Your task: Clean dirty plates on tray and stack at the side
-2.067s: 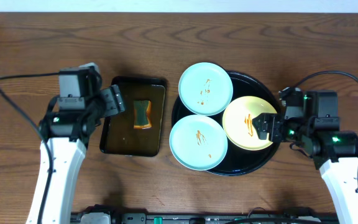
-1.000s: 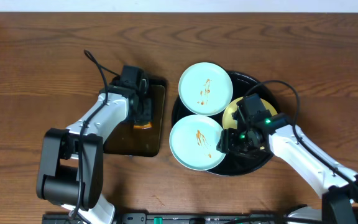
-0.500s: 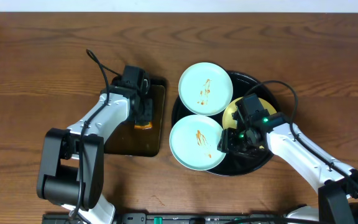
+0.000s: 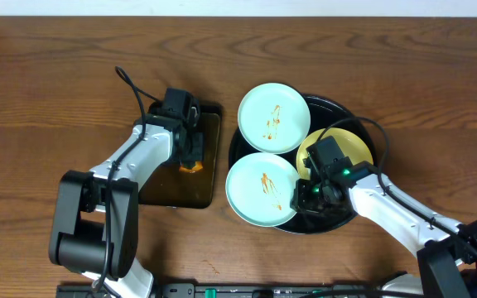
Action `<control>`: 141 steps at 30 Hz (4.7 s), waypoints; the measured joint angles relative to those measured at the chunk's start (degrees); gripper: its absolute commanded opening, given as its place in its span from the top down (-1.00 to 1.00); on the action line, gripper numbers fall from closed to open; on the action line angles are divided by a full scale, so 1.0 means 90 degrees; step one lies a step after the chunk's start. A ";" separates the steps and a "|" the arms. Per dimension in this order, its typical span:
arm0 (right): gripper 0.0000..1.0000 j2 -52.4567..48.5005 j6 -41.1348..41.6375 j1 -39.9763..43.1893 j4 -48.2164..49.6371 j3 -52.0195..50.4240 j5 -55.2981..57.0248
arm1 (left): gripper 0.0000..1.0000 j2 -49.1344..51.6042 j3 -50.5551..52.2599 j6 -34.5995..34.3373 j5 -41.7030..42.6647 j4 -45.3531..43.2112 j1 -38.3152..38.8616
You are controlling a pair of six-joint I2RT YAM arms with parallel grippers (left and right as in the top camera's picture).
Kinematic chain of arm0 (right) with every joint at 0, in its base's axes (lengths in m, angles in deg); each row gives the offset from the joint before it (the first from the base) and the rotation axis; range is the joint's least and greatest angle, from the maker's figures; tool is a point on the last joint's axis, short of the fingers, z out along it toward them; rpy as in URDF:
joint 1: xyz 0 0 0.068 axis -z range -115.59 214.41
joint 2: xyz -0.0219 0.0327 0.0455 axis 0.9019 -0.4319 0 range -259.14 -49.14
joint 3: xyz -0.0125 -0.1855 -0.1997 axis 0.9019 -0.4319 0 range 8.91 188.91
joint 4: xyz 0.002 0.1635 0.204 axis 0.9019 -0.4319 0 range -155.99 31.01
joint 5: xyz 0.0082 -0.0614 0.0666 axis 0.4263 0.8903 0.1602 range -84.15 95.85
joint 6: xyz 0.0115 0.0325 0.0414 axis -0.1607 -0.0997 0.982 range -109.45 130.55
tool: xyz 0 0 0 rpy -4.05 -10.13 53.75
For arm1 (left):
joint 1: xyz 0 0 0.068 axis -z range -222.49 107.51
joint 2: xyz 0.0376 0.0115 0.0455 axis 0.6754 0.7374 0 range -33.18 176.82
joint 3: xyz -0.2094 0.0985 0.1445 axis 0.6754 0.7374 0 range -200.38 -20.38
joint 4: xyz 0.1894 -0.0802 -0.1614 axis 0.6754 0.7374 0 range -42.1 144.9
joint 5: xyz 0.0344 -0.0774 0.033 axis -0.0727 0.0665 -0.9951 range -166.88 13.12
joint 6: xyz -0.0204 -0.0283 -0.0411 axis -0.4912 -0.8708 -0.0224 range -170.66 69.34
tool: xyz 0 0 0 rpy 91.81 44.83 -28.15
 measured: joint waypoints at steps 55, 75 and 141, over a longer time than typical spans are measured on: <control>0.98 0.0000 0.0119 0.0000 0.0471 -0.0049 0.0316 | 0.85 -0.2290 0.0138 -0.0022 0.0000 -0.2033 0.0000; 0.98 0.0000 0.0119 0.0000 0.0481 -0.0049 0.0342 | 0.85 -0.1460 0.0151 -0.0338 0.0000 0.0967 0.0000; 0.98 0.0000 0.0121 0.0000 0.0452 -0.0049 0.0342 | 0.85 0.0056 -0.0238 -0.3475 0.1389 -0.0068 0.3201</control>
